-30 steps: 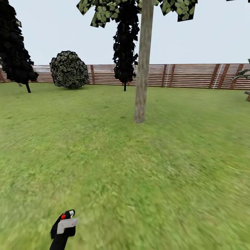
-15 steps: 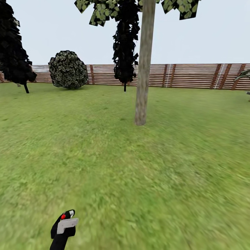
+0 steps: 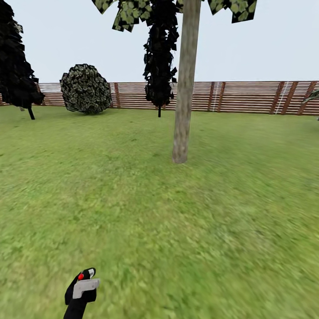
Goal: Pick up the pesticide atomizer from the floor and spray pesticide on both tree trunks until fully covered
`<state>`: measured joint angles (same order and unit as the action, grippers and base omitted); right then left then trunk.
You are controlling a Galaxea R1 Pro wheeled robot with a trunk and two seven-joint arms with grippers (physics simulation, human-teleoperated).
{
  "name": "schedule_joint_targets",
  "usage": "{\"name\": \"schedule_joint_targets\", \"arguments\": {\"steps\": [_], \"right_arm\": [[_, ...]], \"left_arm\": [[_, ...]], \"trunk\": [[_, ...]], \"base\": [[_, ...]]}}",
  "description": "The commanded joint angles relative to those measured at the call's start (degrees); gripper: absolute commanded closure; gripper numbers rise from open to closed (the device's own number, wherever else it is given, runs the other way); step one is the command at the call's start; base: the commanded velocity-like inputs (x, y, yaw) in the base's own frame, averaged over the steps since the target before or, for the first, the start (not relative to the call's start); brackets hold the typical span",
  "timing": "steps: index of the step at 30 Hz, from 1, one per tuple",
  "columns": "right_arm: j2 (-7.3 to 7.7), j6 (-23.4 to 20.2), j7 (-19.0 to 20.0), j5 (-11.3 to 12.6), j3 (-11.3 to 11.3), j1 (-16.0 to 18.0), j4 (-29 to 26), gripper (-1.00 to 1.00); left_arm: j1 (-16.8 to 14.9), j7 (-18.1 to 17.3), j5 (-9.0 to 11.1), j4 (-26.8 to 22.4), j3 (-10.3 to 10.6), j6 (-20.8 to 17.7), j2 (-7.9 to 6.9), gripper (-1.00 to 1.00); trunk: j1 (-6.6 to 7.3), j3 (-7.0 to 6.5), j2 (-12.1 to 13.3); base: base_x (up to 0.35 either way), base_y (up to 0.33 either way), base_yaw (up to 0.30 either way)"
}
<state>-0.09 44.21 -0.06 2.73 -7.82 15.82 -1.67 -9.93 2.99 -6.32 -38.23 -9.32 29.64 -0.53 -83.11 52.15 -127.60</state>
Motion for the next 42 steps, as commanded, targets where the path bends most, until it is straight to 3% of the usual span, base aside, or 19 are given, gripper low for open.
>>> {"name": "schedule_joint_targets", "arguments": {"steps": [1,42], "right_arm": [[-0.02,0.0,-0.01,0.0,0.0,0.0,0.0,-1.0],[-0.03,0.0,-0.02,0.0,0.0,0.0,0.0,-1.0]], "left_arm": [[0.0,0.0,0.0,-0.01,0.0,-0.01,0.0,1.0],[0.0,0.0,0.07,0.0,-0.05,-0.04,0.0,1.0]], "trunk": [[0.0,0.0,0.0],[0.0,0.0,0.0]], "base": [[0.34,0.0,0.0],[0.34,0.0,0.0]]}}
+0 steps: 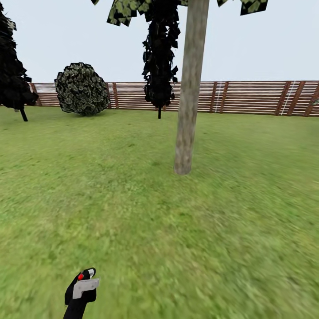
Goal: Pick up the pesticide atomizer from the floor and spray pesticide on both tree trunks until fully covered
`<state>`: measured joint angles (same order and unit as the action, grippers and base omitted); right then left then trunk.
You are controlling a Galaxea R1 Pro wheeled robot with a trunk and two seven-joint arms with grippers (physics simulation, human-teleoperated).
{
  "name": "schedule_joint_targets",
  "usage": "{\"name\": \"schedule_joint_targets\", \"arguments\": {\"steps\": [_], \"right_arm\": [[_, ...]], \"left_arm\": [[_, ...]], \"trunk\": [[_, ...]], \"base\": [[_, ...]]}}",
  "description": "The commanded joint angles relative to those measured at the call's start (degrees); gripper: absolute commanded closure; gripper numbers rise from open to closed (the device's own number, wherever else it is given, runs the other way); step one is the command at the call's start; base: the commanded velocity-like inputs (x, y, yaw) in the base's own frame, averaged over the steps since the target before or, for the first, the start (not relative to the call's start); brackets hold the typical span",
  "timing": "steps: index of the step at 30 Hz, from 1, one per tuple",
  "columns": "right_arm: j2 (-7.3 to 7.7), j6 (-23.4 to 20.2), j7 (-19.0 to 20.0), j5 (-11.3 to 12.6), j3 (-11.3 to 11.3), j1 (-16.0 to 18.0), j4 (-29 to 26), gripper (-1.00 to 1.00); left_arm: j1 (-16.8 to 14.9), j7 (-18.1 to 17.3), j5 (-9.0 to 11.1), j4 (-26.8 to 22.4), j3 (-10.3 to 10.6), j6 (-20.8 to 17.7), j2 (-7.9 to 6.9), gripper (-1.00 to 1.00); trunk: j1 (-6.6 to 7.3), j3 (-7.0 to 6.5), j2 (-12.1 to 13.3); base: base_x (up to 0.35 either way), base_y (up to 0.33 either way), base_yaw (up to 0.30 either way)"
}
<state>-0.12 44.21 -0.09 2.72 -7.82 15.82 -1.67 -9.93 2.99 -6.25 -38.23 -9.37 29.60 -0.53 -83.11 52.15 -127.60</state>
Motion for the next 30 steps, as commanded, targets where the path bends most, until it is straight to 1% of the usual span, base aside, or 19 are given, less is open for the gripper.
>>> {"name": "schedule_joint_targets", "arguments": {"steps": [1,14,21,30], "right_arm": [[0.01,0.0,0.0,0.0,-0.01,0.0,0.0,-1.0],[0.02,0.0,0.06,0.0,-0.01,0.0,0.0,-1.0],[0.03,0.0,0.0,0.0,-0.01,0.0,0.0,-1.0],[0.03,0.0,0.02,0.0,-0.01,0.0,0.0,-1.0]], "left_arm": [[0.0,0.0,0.0,-0.01,-0.01,0.01,0.0,1.0],[0.0,-0.08,0.01,-0.11,0.26,0.26,0.1,1.0],[0.58,-0.17,0.01,-2.93,0.06,-0.21,-0.14,1.0],[0.7,-0.19,0.01,-2.92,0.17,-0.24,0.0,1.0]], "trunk": [[0.0,0.0,0.0],[0.0,0.0,0.0],[0.0,0.0,0.0],[0.0,0.0,0.0]], "base": [[0.34,0.0,0.0],[0.34,0.0,0.0],[0.34,0.0,0.0],[0.34,0.0,0.0]]}}
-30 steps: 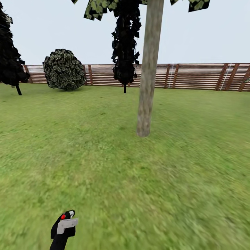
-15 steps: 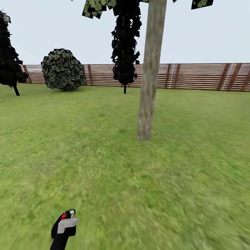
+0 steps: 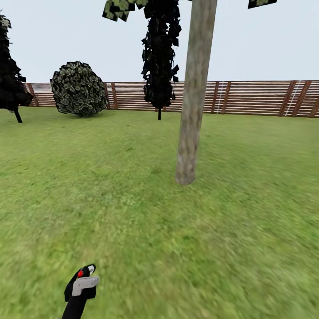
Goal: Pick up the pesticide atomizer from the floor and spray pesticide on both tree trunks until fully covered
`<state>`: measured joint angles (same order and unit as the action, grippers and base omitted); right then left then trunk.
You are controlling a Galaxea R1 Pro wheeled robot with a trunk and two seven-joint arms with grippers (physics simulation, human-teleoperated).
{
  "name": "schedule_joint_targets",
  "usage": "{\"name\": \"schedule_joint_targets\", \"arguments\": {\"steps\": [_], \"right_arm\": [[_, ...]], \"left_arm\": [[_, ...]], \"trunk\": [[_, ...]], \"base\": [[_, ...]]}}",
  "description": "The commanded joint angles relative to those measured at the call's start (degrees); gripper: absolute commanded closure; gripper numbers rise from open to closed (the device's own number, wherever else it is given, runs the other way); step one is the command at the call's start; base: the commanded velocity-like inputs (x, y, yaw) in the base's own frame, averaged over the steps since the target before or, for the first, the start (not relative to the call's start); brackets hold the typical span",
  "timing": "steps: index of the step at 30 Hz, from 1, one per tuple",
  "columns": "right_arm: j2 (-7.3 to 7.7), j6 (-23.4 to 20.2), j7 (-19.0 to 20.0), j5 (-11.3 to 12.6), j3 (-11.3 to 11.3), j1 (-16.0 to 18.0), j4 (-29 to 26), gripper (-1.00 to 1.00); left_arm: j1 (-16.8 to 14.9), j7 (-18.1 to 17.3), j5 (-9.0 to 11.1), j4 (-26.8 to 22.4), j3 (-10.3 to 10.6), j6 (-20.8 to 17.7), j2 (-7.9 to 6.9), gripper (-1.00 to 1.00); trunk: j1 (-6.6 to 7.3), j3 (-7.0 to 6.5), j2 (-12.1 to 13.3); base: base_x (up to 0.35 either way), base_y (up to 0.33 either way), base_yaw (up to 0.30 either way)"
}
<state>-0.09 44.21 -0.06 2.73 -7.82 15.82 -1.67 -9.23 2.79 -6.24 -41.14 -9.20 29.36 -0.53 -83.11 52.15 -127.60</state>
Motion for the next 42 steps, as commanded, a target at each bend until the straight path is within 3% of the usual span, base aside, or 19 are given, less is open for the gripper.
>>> {"name": "schedule_joint_targets", "arguments": {"steps": [1,11,17,22,26,35,42], "right_arm": [[-0.02,0.0,0.0,0.0,0.0,0.0,0.0,-1.0],[-0.15,0.0,-0.18,0.4,-0.13,0.0,-0.76,-1.0],[0.55,0.08,-0.16,0.33,-0.28,0.0,-7.97,-1.0],[2.71,0.09,0.18,0.11,-0.06,0.0,-8.47,-1.0],[3.28,0.13,0.23,0.04,0.0,0.0,-8.52,-1.0],[3.35,0.09,0.12,0.09,-0.02,0.0,-8.53,-1.0],[3.34,0.09,0.15,0.09,0.0,0.0,-8.53,-1.0]], "left_arm": [[0.0,0.01,0.0,0.0,0.01,0.02,0.0,1.0],[0.0,0.09,-0.4,0.12,0.17,0.04,0.19,1.0],[0.0,0.11,-0.51,0.18,0.2,0.05,0.19,1.0],[0.0,0.11,-0.52,0.18,0.23,0.08,0.26,1.0],[0.0,0.11,-0.46,0.18,0.23,0.03,0.26,1.0],[0.0,0.11,-0.4,0.24,0.23,-0.04,0.27,1.0],[0.0,0.11,-0.35,0.3,0.23,-0.06,0.27,1.0]], "trunk": [[0.0,0.0,0.0],[0.0,0.0,0.0],[0.0,0.0,0.0],[0.0,0.0,0.0],[0.0,0.0,0.0],[0.0,-0.01,0.0],[0.0,-0.12,0.0]], "base": [[0.34,0.0,0.0],[0.34,0.0,0.0],[0.34,0.0,0.0],[0.339,0.0,0.0],[0.34,0.0,0.0],[0.34,0.0,-0.016],[0.338,-0.004,-0.238]]}}
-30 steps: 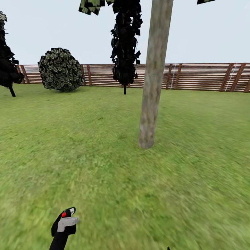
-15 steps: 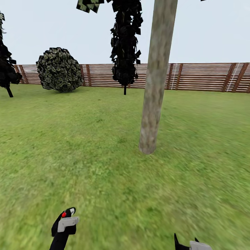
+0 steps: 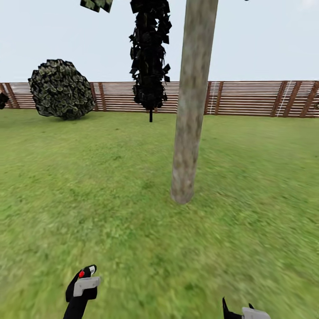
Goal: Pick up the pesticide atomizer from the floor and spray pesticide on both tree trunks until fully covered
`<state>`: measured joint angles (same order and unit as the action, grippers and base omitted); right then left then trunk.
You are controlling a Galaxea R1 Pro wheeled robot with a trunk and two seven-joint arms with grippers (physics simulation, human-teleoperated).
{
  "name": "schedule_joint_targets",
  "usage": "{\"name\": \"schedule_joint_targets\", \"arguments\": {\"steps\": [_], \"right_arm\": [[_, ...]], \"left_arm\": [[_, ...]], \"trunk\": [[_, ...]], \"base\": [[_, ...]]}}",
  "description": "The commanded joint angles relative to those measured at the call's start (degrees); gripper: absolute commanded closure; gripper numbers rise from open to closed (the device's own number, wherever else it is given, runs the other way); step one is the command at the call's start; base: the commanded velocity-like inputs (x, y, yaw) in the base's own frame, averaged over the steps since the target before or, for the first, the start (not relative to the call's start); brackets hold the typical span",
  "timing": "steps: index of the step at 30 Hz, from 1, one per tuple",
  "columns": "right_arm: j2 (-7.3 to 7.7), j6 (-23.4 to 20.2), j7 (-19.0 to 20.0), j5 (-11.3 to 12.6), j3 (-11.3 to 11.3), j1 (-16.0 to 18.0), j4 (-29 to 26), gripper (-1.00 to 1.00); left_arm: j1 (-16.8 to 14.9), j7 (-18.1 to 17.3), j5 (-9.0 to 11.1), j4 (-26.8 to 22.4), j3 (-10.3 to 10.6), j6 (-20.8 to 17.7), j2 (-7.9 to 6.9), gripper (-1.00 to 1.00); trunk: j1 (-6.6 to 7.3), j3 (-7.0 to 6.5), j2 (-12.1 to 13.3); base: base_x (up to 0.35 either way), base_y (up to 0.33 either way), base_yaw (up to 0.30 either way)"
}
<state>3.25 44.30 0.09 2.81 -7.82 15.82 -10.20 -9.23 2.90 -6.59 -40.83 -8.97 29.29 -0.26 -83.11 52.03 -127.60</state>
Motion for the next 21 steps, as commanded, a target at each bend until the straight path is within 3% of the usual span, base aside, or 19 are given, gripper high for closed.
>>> {"name": "schedule_joint_targets", "arguments": {"steps": [1,10,16,21], "right_arm": [[0.0,0.0,0.0,0.0,0.0,0.0,0.0,-1.0],[0.0,0.01,0.0,0.0,0.0,0.0,0.0,-1.0],[0.0,0.02,0.0,0.0,0.0,0.0,0.0,-1.0],[-0.02,0.01,0.0,0.0,0.0,0.0,0.0,-1.0]], "left_arm": [[0.0,0.0,0.0,0.0,0.0,-0.01,0.0,1.0],[0.0,0.0,0.0,0.05,-0.08,-0.03,0.0,1.0],[0.0,0.0,0.13,0.05,-0.09,0.0,0.0,1.0],[0.0,0.06,0.31,0.05,-0.16,0.05,0.0,1.0]], "trunk": [[0.0,-0.01,0.0],[0.0,-0.02,0.0],[0.0,-0.02,0.0],[0.0,-0.02,0.0]], "base": [[0.315,-0.072,-0.286],[0.182,-0.21,-0.293],[0.031,-0.253,-0.286],[0.003,-0.072,-0.138]]}}
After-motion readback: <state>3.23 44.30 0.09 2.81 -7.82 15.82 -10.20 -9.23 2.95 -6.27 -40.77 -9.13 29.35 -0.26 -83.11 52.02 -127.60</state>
